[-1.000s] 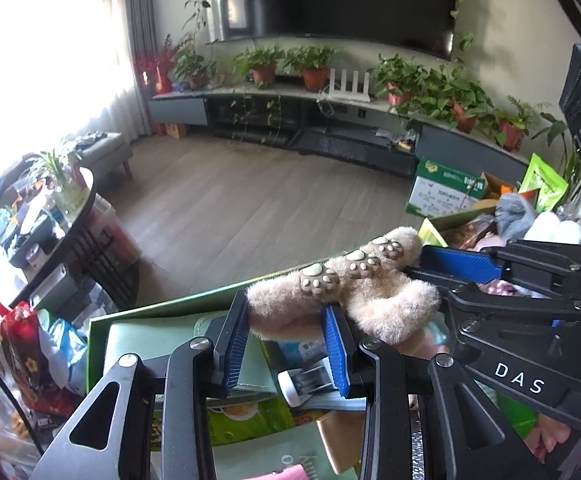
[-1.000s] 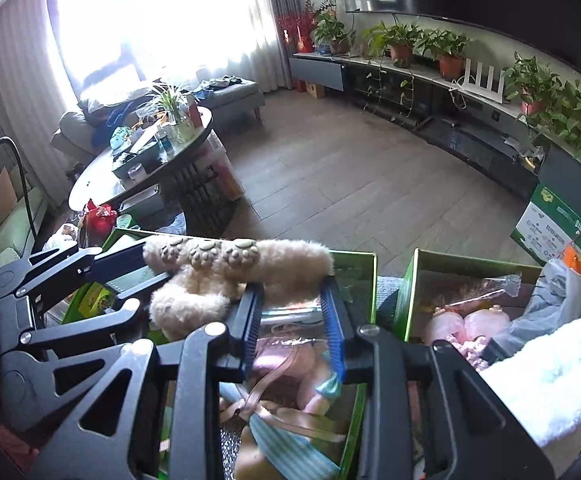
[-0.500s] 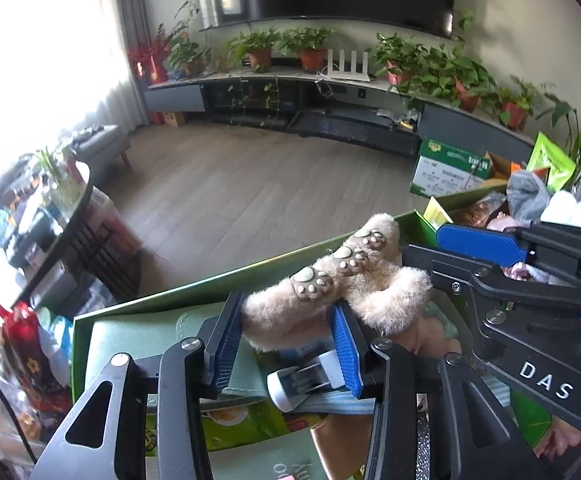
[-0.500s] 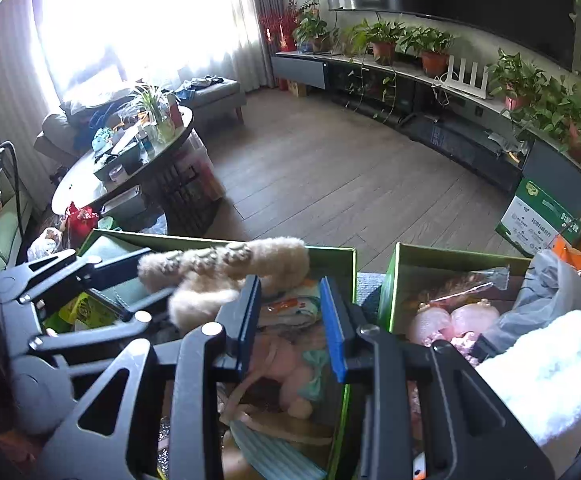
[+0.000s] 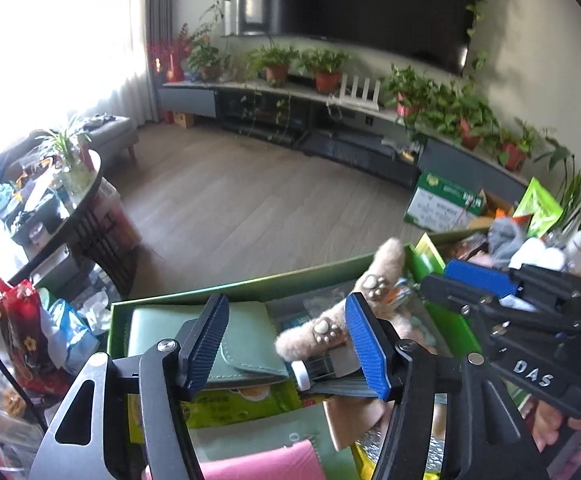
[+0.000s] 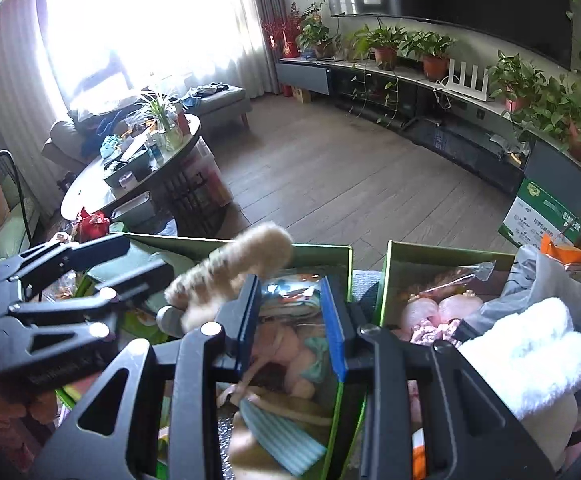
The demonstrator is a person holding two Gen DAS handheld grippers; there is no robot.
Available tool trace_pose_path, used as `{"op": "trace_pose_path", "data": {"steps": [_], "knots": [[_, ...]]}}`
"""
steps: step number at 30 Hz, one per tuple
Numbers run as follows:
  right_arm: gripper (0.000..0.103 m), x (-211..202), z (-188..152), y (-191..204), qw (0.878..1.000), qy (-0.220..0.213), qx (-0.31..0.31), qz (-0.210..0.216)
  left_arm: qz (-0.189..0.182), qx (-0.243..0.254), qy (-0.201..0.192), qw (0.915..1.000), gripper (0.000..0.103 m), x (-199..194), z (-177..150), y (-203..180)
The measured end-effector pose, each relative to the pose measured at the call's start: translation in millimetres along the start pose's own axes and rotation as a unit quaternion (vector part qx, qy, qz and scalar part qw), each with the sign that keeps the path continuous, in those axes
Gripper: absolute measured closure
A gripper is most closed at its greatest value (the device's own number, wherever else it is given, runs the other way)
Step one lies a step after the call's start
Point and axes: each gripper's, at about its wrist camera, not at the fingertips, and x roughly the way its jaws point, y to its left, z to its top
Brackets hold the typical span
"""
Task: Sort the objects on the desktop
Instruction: 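Open both grippers to release the teddy bear in the box, then withdraw both grippers from the box and turn toward the pink bow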
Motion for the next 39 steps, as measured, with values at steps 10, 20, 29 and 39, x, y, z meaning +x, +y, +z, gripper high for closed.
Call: {"op": "trace_pose_path", "data": {"steps": [10,20,29,39], "knots": [[0.068,-48,4,17,0.999,-0.031,-0.017,0.006,-0.014,0.014,-0.046,0.9988,0.041,-47,1,-26],[0.066,-108,-9,21,0.998,-0.052,-0.028,0.014,-0.025,0.032,-0.077,0.9962,0.041,-102,-13,-52],[0.060,-157,-30,21,0.997,-0.066,-0.022,0.030,-0.040,0.042,-0.101,0.9932,0.041,-149,-30,-75],[0.060,-207,-60,28,0.995,-0.084,-0.039,0.038,-0.055,0.052,-0.135,0.9880,0.041,-203,-59,-105]]}}
